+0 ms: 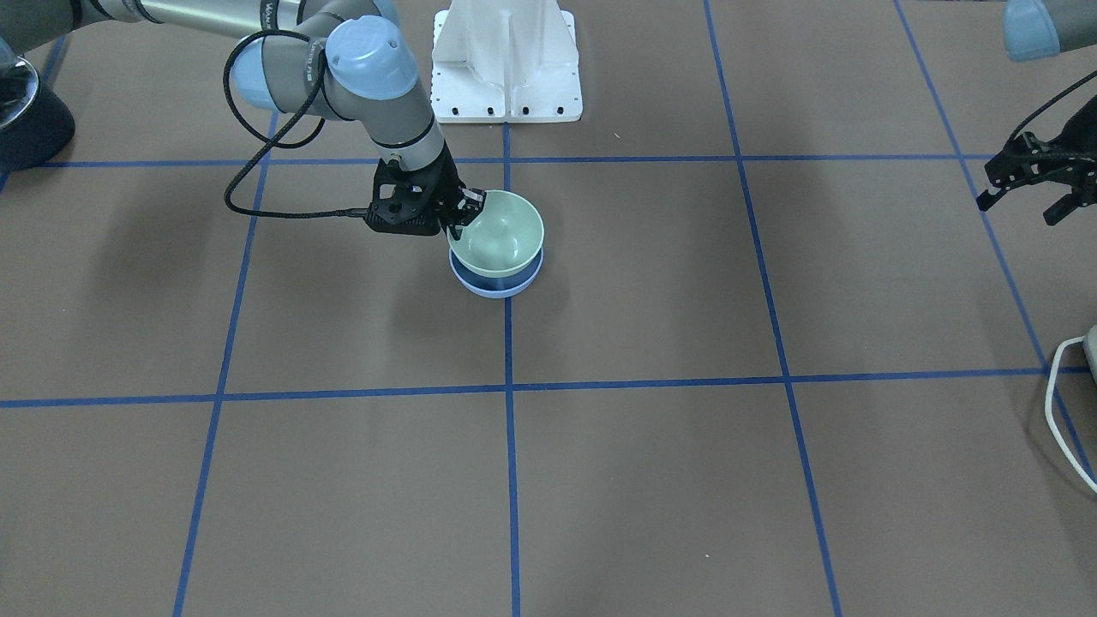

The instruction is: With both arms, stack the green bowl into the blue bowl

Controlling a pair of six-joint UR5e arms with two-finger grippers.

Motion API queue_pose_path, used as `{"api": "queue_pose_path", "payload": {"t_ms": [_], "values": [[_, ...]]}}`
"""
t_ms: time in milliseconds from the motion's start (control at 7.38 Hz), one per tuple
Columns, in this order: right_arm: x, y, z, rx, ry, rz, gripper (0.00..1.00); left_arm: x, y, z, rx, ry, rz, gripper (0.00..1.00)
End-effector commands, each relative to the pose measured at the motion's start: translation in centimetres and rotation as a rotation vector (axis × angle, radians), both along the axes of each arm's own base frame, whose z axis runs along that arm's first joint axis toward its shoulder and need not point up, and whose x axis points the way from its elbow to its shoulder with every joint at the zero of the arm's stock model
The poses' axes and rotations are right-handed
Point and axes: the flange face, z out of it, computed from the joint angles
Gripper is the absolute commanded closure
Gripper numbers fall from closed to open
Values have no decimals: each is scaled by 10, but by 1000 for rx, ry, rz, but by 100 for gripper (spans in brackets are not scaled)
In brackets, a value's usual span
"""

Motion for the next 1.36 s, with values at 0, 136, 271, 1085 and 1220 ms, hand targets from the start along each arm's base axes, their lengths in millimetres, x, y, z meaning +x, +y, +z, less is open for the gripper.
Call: {"api": "queue_pose_path", "payload": {"t_ms": [0,136,271,1085,1220], "values": [[-4,-1,2,7,-15,-1,100,0,1,1,-2,-1,0,2],[-4,-2,1,9,-16,0,100,0,1,0,1,2,1,2],[0,-8,-3,14,-22,10,100,-2,3,1,-2,-1,-2,2],[11,-34,7,19,0,31,100,-4,9,17,-7,-7,7,2],[9,-33,7,19,2,27,100,-4,9,17,-9,-8,7,2]]}}
